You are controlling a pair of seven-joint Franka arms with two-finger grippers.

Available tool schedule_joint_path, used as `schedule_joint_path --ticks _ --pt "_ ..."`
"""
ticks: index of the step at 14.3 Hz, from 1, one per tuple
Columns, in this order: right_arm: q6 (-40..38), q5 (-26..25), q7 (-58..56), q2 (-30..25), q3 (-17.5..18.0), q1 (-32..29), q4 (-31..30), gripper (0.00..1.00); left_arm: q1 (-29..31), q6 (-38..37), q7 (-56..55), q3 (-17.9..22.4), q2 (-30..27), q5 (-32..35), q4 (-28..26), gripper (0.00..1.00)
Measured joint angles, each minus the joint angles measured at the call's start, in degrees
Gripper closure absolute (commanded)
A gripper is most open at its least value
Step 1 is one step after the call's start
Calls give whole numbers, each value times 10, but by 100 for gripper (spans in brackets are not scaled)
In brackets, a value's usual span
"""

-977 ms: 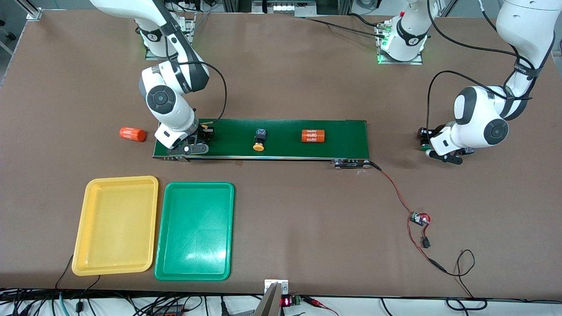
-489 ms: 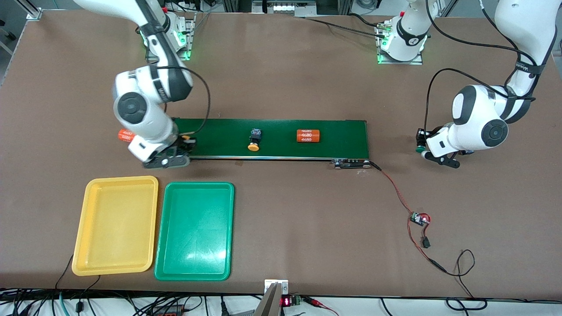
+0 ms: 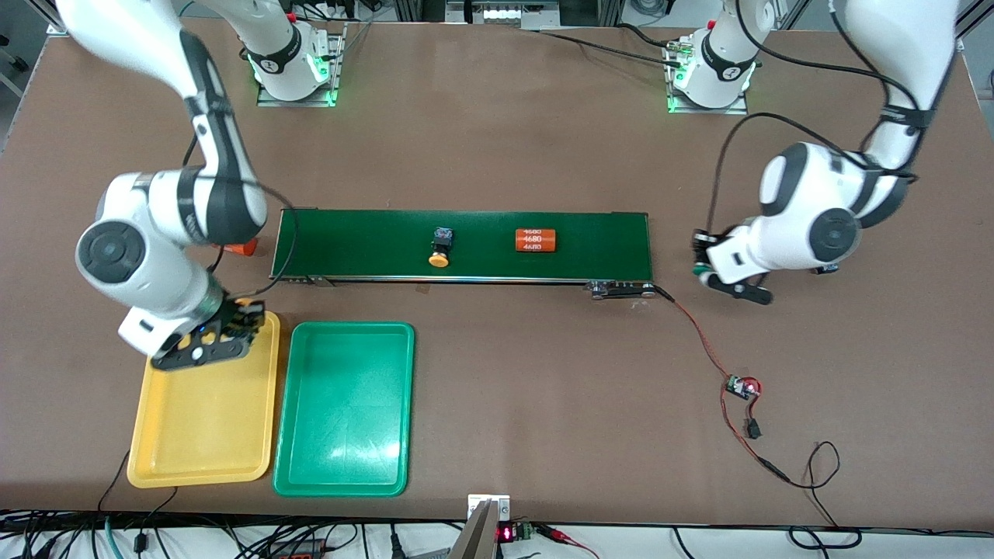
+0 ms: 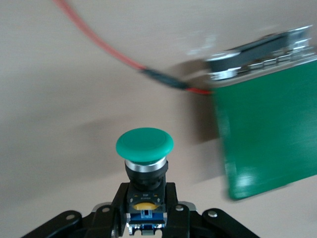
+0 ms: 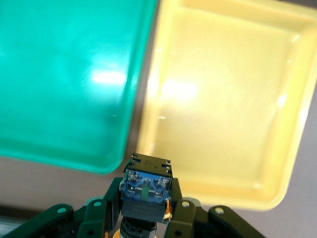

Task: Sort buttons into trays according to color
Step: 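Grasp a black button with the right gripper and carry it over the yellow tray, then lower the button into the yellow tray while the left gripper carries the green button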

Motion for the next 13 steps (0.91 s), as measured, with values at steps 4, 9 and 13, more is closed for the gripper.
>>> schedule_joint_path --ticks 4,9,13 --pt "76 0 -31 92 0 -48 49 99 -76 0 -89 -4 0 -63 13 100" --pt "127 0 -58 145 0 -67 61 69 -132 22 -151 -4 18 -83 18 99" --pt "126 1 -68 144 0 -67 65 0 -138 64 -156 -3 49 -83 19 53"
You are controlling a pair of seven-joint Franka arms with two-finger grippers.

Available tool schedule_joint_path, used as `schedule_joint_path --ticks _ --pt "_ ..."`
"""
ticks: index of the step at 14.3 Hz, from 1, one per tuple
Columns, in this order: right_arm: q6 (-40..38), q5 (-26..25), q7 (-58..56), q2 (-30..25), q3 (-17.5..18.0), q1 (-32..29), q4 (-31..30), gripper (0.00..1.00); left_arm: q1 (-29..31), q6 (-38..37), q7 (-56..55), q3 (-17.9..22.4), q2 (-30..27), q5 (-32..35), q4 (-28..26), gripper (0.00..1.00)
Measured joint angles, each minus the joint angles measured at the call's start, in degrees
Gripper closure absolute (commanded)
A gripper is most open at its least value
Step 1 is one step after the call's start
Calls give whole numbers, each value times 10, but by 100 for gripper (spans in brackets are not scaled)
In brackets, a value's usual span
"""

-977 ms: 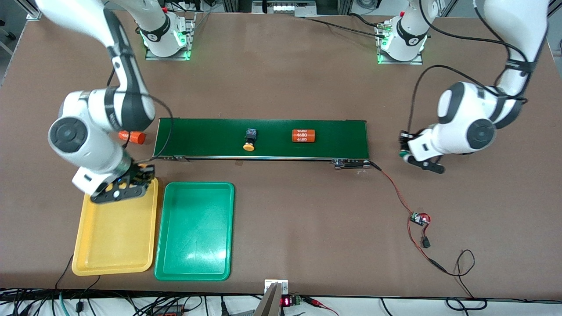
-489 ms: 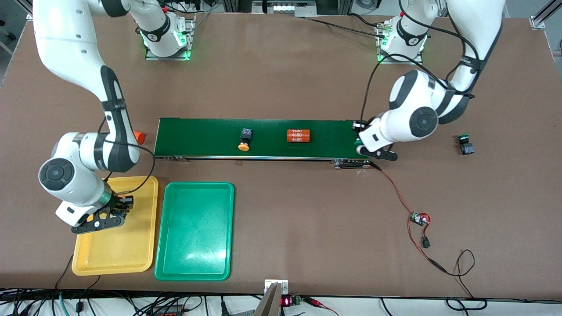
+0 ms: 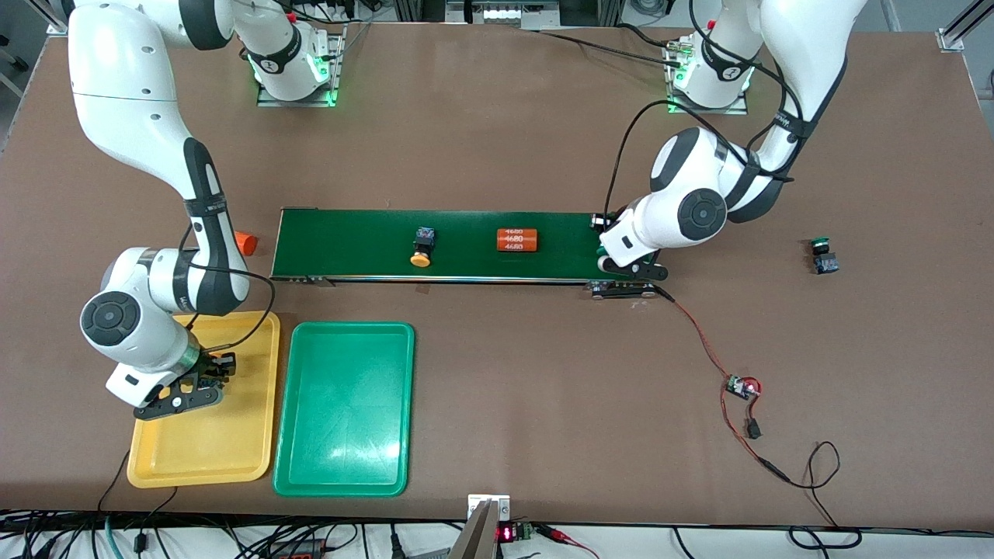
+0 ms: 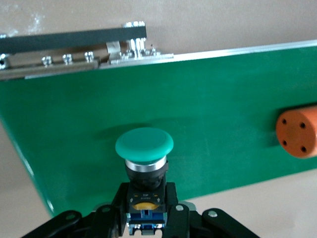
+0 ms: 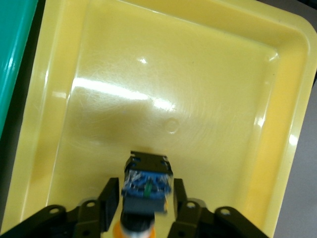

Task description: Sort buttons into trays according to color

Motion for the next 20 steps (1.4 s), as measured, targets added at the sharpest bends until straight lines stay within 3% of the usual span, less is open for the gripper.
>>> schedule_joint_path --ticks 1,5,8,11,15,20 --pt "-1 0 0 0 0 0 0 0 -2 12 0 0 6 0 1 1" --pt "-9 5 10 -30 2 22 -28 0 -18 28 1 0 2 0 16 0" --pt "-15 9 75 -108 2 54 -112 0 -9 21 0 7 -46 0 26 0" --pt "-68 30 140 -196 3 82 -176 0 65 -46 5 15 -95 0 26 0" --pt "-139 53 226 -274 8 116 -219 0 186 -75 26 22 -89 48 15 0" --pt "-64 55 348 -306 39 186 -328 0 277 -76 27 25 -70 110 -24 0"
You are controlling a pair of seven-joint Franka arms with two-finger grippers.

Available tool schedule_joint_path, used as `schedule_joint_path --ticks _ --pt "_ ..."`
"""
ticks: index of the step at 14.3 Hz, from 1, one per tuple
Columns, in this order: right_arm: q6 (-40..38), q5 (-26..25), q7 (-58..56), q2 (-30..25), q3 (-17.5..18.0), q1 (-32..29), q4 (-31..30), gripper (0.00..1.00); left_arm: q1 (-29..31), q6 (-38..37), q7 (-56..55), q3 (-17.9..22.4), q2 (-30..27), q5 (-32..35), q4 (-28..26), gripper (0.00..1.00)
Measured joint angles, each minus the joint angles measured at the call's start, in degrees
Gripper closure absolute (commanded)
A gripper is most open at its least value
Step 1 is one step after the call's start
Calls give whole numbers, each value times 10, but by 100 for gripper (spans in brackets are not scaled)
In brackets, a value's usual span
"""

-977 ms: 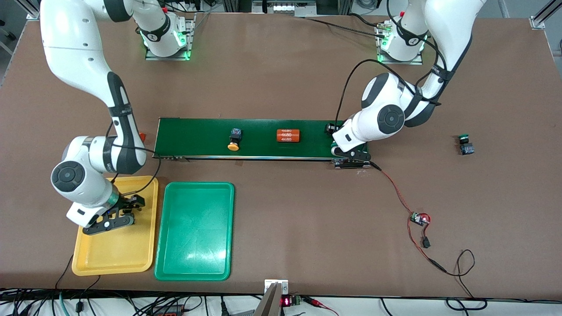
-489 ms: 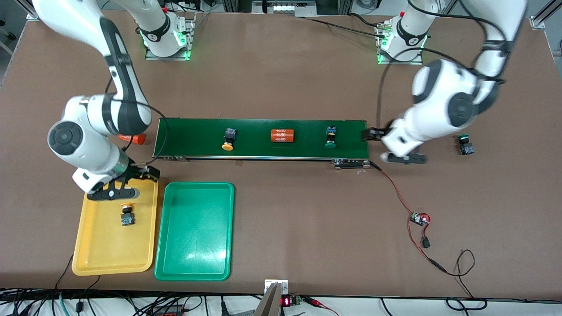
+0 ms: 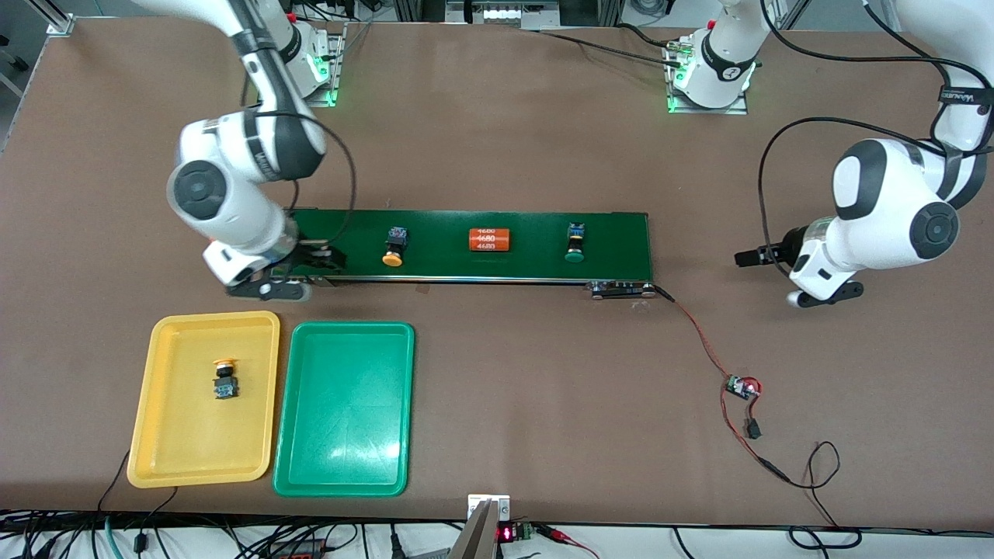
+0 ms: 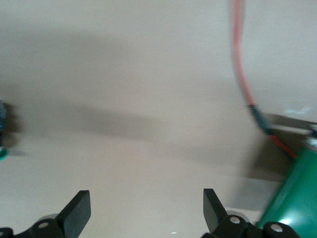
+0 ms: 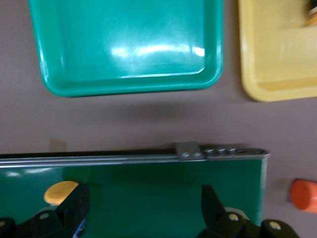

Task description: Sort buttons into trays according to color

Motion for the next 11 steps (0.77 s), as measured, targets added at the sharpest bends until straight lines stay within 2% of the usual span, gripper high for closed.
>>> schedule_joint_path --ticks 3,6,11 --pt "58 0 37 -11 30 2 -59 0 33 9 -1 0 9 81 -6 0" --pt "70 0 40 -18 37 1 -78 0 78 46 0 0 20 120 8 0" --pt "70 0 40 -20 50 1 -87 0 154 94 1 1 121 218 48 0"
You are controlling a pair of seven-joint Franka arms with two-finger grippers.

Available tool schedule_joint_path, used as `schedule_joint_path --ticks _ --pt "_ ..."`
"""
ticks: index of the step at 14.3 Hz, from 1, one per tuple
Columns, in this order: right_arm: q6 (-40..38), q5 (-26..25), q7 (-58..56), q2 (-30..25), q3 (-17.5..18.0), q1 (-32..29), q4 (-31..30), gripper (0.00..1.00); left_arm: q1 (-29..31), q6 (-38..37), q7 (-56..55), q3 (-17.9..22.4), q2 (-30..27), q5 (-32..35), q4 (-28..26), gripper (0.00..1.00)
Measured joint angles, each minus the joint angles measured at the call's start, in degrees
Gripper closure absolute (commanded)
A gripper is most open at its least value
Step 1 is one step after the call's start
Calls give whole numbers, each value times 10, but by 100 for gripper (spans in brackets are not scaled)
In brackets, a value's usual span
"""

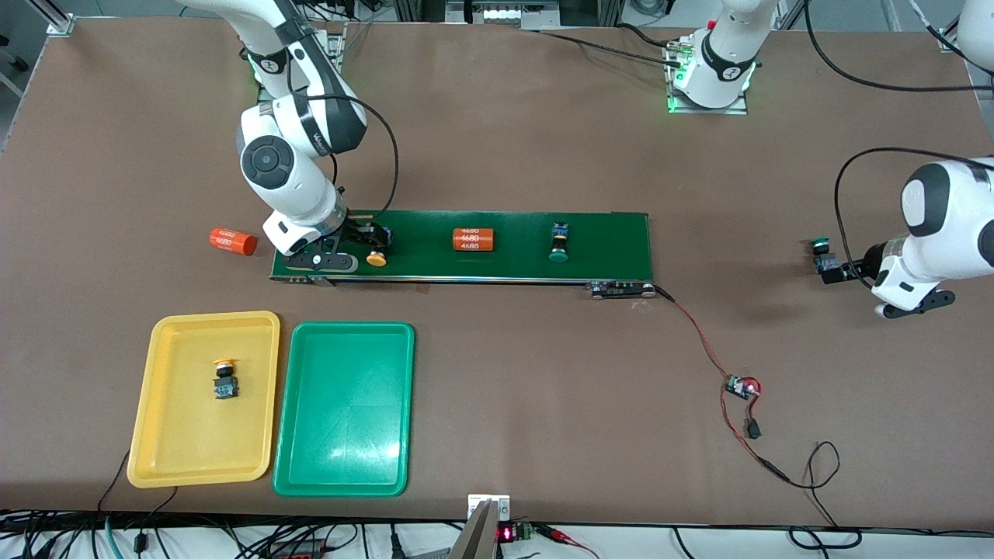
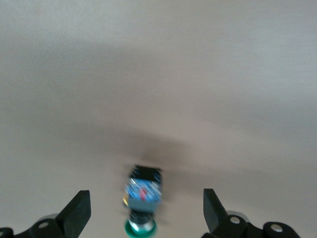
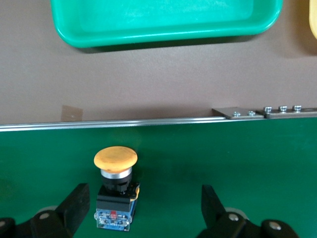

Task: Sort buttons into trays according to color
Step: 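Grasp the yellow-capped button on the belt with the right gripper, then carry the yellow-capped button over the yellow tray with the right gripper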

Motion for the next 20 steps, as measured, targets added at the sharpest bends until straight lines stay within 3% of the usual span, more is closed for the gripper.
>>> schedule_joint_path --ticks 5,6,7,8,9,10,12,15,18,20 --pt "43 0 -1 35 8 0 -12 0 15 5 8 -4 40 6 -2 1" --pt "52 -1 -5 44 9 0 -12 6 15 5 8 -6 40 6 -2 11" --pt "60 -1 -18 51 9 0 -12 23 14 1 8 -7 39 6 -2 19" --pt "64 -1 -38 55 9 -1 -12 49 14 -10 8 -8 39 6 -3 20" --pt "64 -1 -63 56 9 -3 -12 68 13 -25 8 -8 38 6 -3 20" --pt "64 -1 -81 55 8 -7 -12 82 13 -34 8 -8 38 6 -3 21" --pt "63 -1 -100 50 7 -19 -12 99 13 -44 8 -8 38 6 -7 35" --pt "59 -1 -125 40 7 -41 4 100 13 -52 8 -8 38 6 -15 54" --pt "1 -3 -183 35 5 -80 75 100 12 -52 14 -9 36 7 -15 80" --pt "-23 -4 -260 38 2 -118 123 100 7 -52 40 -11 27 7 -14 89"
